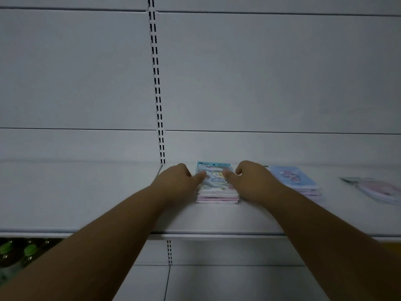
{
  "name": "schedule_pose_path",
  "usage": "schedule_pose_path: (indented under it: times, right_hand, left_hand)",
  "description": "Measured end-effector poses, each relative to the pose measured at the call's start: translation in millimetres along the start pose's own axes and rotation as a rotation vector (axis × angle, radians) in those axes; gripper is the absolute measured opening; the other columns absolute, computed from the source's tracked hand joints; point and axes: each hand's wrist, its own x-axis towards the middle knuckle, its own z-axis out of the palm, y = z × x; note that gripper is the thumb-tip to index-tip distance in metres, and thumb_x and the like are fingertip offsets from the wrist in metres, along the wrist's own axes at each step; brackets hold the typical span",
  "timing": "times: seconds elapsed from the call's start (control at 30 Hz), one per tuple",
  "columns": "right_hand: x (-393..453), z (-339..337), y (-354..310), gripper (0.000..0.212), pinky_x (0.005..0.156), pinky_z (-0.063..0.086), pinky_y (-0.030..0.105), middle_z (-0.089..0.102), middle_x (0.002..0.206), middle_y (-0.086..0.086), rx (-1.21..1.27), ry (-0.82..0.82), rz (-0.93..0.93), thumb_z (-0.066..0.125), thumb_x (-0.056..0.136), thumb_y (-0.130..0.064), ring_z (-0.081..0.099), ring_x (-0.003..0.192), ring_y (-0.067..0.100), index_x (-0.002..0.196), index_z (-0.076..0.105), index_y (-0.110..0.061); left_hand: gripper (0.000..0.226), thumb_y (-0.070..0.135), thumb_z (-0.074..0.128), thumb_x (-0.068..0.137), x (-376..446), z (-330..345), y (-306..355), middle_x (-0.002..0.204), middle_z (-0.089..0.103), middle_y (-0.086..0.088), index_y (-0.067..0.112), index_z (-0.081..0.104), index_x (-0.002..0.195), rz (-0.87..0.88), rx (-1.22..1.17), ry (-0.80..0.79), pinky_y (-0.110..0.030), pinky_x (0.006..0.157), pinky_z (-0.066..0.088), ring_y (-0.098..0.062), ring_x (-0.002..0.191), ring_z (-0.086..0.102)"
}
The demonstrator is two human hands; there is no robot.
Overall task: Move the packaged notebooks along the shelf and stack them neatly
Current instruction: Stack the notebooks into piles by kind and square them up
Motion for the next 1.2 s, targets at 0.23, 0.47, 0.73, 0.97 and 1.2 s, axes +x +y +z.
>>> schedule_pose_path:
  times: [0.23, 0.47, 0.73, 0.97, 1.2]
  right_hand:
    - [-38.2, -2.4, 22.6, 0.036, 0.050, 0.029, 0.025, 0.053, 0.067, -0.007, -0.091, -0.019, -0.173, 0.057, 0.081, -0.061, 0.047, 0.063, 0.007, 0.073, 0.048, -0.027]
    - [-39.6, 0.7, 22.7, 0.027, 0.054, 0.031, 0.025, 0.053, 0.070, -0.006, -0.072, -0.050, -0.222, 0.060, 0.086, -0.048, 0.047, 0.065, 0.009, 0.071, 0.050, -0.027]
    - [-39.5, 3.8, 25.9, 0.026, 0.059, 0.035, 0.029, 0.054, 0.070, -0.006, -0.108, -0.048, -0.221, 0.059, 0.089, -0.042, 0.050, 0.070, 0.015, 0.076, 0.057, -0.019]
    - [-41.7, 3.7, 26.2, 0.026, 0.054, 0.031, 0.024, 0.052, 0.067, -0.006, -0.097, -0.022, -0.241, 0.060, 0.089, -0.038, 0.049, 0.068, 0.014, 0.072, 0.054, -0.020]
    - [-43.5, -1.0, 25.0, 0.027, 0.055, 0.032, 0.026, 0.056, 0.070, -0.004, -0.071, -0.024, -0.233, 0.064, 0.085, -0.043, 0.051, 0.068, 0.014, 0.074, 0.058, -0.019]
  left_hand:
    - [0.045, 0.074, 0.057, 0.072, -38.0, -6.6, -16.9, 0.074, 0.060, 0.010, 0.029, 0.057, 0.075, 0.213, 0.172, -0.008, -0.024, 0.053, 0.036, -0.005, 0.068, 0.053]
    - [0.033, 0.052, 0.065, 0.081, -32.4, 0.7, -20.7, 0.069, 0.057, 0.008, 0.026, 0.053, 0.065, 0.251, 0.166, 0.052, -0.023, 0.052, 0.032, -0.005, 0.063, 0.049]
    - [0.032, 0.044, 0.068, 0.081, -31.9, 7.6, -21.1, 0.065, 0.057, 0.006, 0.026, 0.051, 0.061, 0.266, 0.121, 0.076, -0.023, 0.051, 0.030, -0.006, 0.062, 0.049]
    - [0.032, 0.040, 0.071, 0.080, -33.9, 6.4, -19.4, 0.065, 0.057, 0.005, 0.024, 0.053, 0.060, 0.251, 0.085, 0.083, -0.023, 0.050, 0.030, -0.007, 0.061, 0.049]
    - [0.030, 0.048, 0.072, 0.077, -36.1, -0.5, -15.7, 0.070, 0.062, 0.004, 0.021, 0.065, 0.067, 0.211, 0.091, 0.044, -0.023, 0.054, 0.036, -0.012, 0.068, 0.057]
